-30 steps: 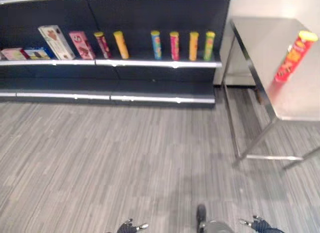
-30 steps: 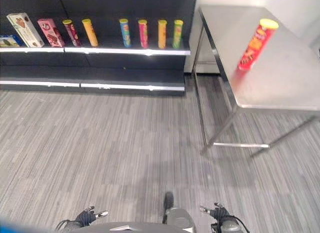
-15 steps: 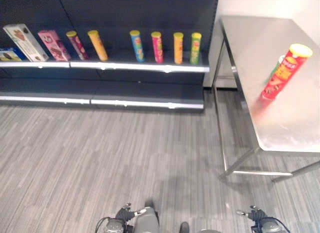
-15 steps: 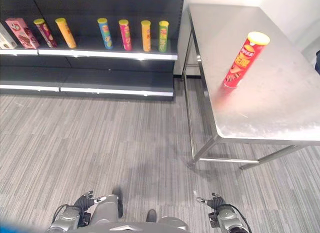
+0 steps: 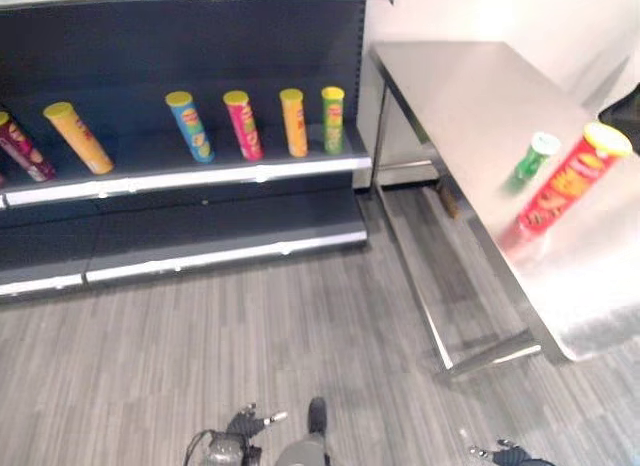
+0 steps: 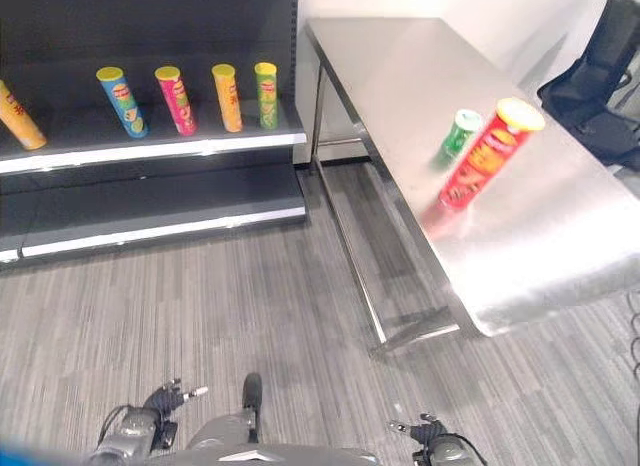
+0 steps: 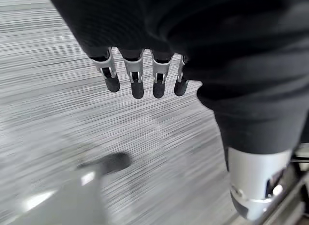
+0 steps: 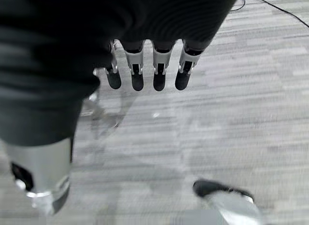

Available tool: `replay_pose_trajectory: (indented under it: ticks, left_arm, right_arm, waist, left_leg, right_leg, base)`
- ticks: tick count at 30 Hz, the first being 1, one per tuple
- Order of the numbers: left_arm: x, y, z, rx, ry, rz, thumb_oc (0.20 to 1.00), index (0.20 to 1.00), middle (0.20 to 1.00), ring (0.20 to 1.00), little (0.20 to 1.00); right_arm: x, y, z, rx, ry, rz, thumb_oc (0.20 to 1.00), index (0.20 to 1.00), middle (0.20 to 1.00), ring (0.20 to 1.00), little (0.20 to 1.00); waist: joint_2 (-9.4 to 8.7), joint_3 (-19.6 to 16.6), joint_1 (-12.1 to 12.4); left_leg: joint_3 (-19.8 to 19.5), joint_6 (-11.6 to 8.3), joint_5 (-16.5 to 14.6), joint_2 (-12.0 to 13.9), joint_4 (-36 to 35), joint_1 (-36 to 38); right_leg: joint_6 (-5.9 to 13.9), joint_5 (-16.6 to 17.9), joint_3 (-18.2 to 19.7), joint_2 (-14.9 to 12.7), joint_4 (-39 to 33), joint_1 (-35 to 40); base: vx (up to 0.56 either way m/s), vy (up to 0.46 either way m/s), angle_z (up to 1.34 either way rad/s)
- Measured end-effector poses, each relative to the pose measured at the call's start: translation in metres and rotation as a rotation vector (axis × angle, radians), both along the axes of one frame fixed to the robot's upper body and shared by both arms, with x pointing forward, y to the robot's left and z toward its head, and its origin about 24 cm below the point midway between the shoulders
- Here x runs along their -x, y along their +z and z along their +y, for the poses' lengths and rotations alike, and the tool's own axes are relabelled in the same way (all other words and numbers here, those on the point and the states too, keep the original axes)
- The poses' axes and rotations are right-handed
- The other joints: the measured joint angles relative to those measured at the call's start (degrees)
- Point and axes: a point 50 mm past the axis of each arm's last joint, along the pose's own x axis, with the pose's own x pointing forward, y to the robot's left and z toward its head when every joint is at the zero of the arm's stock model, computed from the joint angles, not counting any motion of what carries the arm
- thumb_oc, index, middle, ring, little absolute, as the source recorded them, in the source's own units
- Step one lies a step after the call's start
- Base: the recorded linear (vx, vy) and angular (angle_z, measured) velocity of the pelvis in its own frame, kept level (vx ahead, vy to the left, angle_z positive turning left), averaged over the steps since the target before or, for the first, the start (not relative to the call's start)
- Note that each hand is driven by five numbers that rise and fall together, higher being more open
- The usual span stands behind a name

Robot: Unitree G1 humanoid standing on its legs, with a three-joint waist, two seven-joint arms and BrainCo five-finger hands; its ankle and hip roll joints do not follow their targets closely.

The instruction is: Put the goods on the table back onto the shelves and tidy them up.

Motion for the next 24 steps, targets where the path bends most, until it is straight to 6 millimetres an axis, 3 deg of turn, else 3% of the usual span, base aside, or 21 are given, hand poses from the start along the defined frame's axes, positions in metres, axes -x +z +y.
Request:
replay_pose_trajectory:
  ticks: [2,4,5,6,7,9,12,15,17,18,19,20,21,22,23,24]
  left_arm:
    - [-0.004,0.002,-0.001,-0.003,-0.017,-0.013,1.0,1.0,1.0,1.0,1.0]
    - [0.001,-0.001,-0.004,0.005,-0.02,0.001,1.0,1.0,1.0,1.0,1.0]
    - [0.006,-0.003,-0.006,0.007,-0.026,0.016,1.0,1.0,1.0,1.0,1.0]
    - [0.019,-0.008,-0.005,0.006,-0.021,0.051,1.0,1.0,1.0,1.0,1.0]
    - [0.031,-0.011,-0.002,-0.003,-0.011,0.082,1.0,1.0,1.0,1.0,1.0]
    - [0.039,-0.013,-0.001,-0.007,-0.003,0.113,1.0,1.0,1.0,1.0,1.0]
    - [0.044,-0.014,0.0,-0.008,-0.001,0.123,1.0,1.0,1.0,1.0,1.0]
    - [0.046,-0.014,-0.002,-0.005,-0.013,0.117,1.0,1.0,1.0,1.0,1.0]
    - [0.046,-0.014,-0.001,-0.006,-0.013,0.116,1.0,1.0,1.0,1.0,1.0]
    - [0.045,-0.014,-0.003,0.001,-0.016,0.113,1.0,1.0,1.0,1.0,1.0]
    - [0.042,-0.014,-0.008,0.013,-0.023,0.096,1.0,1.0,1.0,1.0,1.0]
    - [0.038,-0.013,-0.007,0.017,-0.015,0.087,1.0,1.0,1.0,1.0,1.0]
    - [0.04,-0.013,-0.005,0.016,0.002,0.093,1.0,1.0,1.0,1.0,1.0]
    - [0.046,-0.014,-0.004,0.025,0.036,0.093,1.0,1.0,1.0,1.0,1.0]
    - [0.048,-0.017,-0.013,0.053,0.039,0.094,1.0,1.0,1.0,1.0,1.0]
    - [0.048,-0.016,-0.011,0.049,0.04,0.099,1.0,1.0,1.0,1.0,1.0]
  right_arm:
    - [-0.006,0.002,0.0,-0.002,0.002,-0.024,1.0,1.0,1.0,1.0,1.0]
    - [-0.006,0.002,0.0,-0.003,-0.006,-0.025,1.0,1.0,1.0,1.0,1.0]
    - [-0.003,0.002,0.0,-0.005,-0.015,-0.022,1.0,1.0,1.0,1.0,1.0]
    - [0.002,0.002,-0.004,0.003,-0.028,-0.021,1.0,1.0,1.0,1.0,1.0]
    - [-0.001,0.003,-0.006,0.008,-0.024,-0.024,1.0,1.0,1.0,1.0,1.0]
    - [0.0,0.002,-0.005,0.005,-0.027,-0.019,1.0,1.0,1.0,1.0,1.0]
    - [0.011,0.0,-0.006,0.007,-0.034,0.009,1.0,1.0,1.0,1.0,1.0]
    - [0.033,-0.005,-0.007,0.011,-0.055,0.079,1.0,1.0,1.0,1.0,1.0]
    - [0.033,-0.005,-0.007,0.012,-0.057,0.079,1.0,1.0,1.0,1.0,1.0]
    - [0.032,-0.004,-0.008,0.015,-0.059,0.078,1.0,1.0,1.0,1.0,1.0]
    - [0.031,-0.004,-0.01,0.019,-0.059,0.075,1.0,1.0,1.0,1.0,1.0]
    - [0.025,-0.003,-0.009,0.018,-0.051,0.059,1.0,1.0,1.0,1.0,1.0]
    - [0.019,-0.002,-0.008,0.016,-0.045,0.042,1.0,1.0,1.0,1.0,1.0]
    - [0.012,0.0,-0.009,0.018,-0.036,0.015,1.0,1.0,1.0,1.0,1.0]
    - [0.004,0.005,-0.016,0.04,-0.025,-0.016,1.0,1.0,1.0,1.0,1.0]
    - [0.003,0.004,-0.011,0.034,-0.002,-0.01,1.0,1.0,1.0,1.0,1.0]
  waist:
    - [1.04,0.3,-0.6]
    - [1.99,0.3,-0.8]
    - [2.77,-0.1,-1.3]
    - [4.61,-0.5,-1.3]
    - [5.06,-0.5,-1.3]
    - [4.6,-0.5,-1.4]
    - [3.18,-1.2,-1.6]
    - [1.96,-2.2,-1.3]
    - [1.3,-2.7,-1.3]
    - [1.26,-2.8,-1.5]
    - [1.58,-3.0,-1.3]
    - [1.84,-3.0,-1.3]
    - [0.96,-2.6,-1.3]
    - [0.17,-2.4,-1.0]
    - [1.19,-0.6,0.8]
    - [-1.15,0.7,1.9]
  left_leg:
    - [0.8,1.91,-1.3,-1.5,0.0,1.8]
    - [1.6,2.61,-2.9,-2.6,-0.3,3.7]
    - [1.8,2.46,-3.5,-2.8,-0.3,4.6]
    - [3.1,1.04,-5.1,-2.8,-0.3,5.5]
    - [4.8,0.24,-6.0,-3.0,-0.3,5.8]
    - [5.9,-0.52,-7.3,-3.2,-0.3,6.5]
    - [6.3,-0.52,-8.0,-3.8,0.0,8.0]
    - [6.3,-1.48,-9.4,-3.7,0.0,10.5]
    - [6.1,-1.47,-9.4,-3.1,0.1,10.7]
    - [6.1,-1.64,-9.5,-2.5,0.1,11.3]
    - [6.1,-3.29,-10.5,-1.3,0.1,12.4]
    - [6.3,-6.89,-12.9,0.0,3.6,11.5]
    - [7.5,-10.09,-15.2,1.2,13.9,8.1]
    - [8.8,-11.9,-13.7,4.4,39.9,-4.3]
    - [1.7,-12.53,0.6,7.6,65.0,-20.1]
    - [-2.2,-12.25,-0.2,6.1,66.2,-28.7]
  right_leg:
    - [0.48,-0.1,-2.7,-3.0,12.6,-8.2]
    - [0.58,0.3,-6.9,-6.9,16.3,-13.0]
    - [0.49,0.2,-10.2,-8.1,14.6,-14.5]
    - [0.21,0.6,-14.3,-8.2,3.7,-16.2]
    - [-0.35,3.5,-17.8,-6.7,-8.8,-17.6]
    - [0.13,8.3,-20.6,-4.9,-16.8,-18.1]
    - [-0.65,12.5,-21.8,-3.6,-20.1,-17.7]
    - [-1.51,13.5,-22.1,-2.8,-21.5,-13.2]
    - [-1.62,15.8,-23.0,-2.1,-24.5,-11.5]
    - [-2.54,17.4,-23.7,-1.1,-27.2,-9.8]
    - [-4.26,18.4,-23.7,0.9,-30.7,-6.9]
    - [-5.33,17.6,-23.3,2.3,-31.9,-5.7]
    - [-7.29,16.4,-22.5,3.1,-32.8,-4.4]
    - [-9.65,15.0,-21.7,4.5,-32.5,-3.8]
    - [-14.09,14.0,-18.9,6.8,-29.2,-4.1]
    - [-13.83,12.5,-17.1,6.9,-29.0,-4.0]
  base:
    - [0.1,0.271,0.0]
    - [0.16,0.163,-0.09]
    - [0.21,0.083,-0.21]
    - [0.25,0.056,-0.47]
    - [0.29,0.02,-0.52]
    - [0.12,-0.005,-0.4]
    - [0.12,-0.038,-0.03]
    - [0.12,-0.06,0.0]
    - [0.14,-0.089,-0.05]
    - [0.13,-0.143,0.07]
    - [0.15,-0.206,0.01]
    - [0.15,-0.287,-0.09]
    - [0.08,-0.259,-0.23]
    - [0.07,-0.16,-0.6]
    - [0.02,-0.045,-1.29]
    - [0.3,0.284,-1.55]
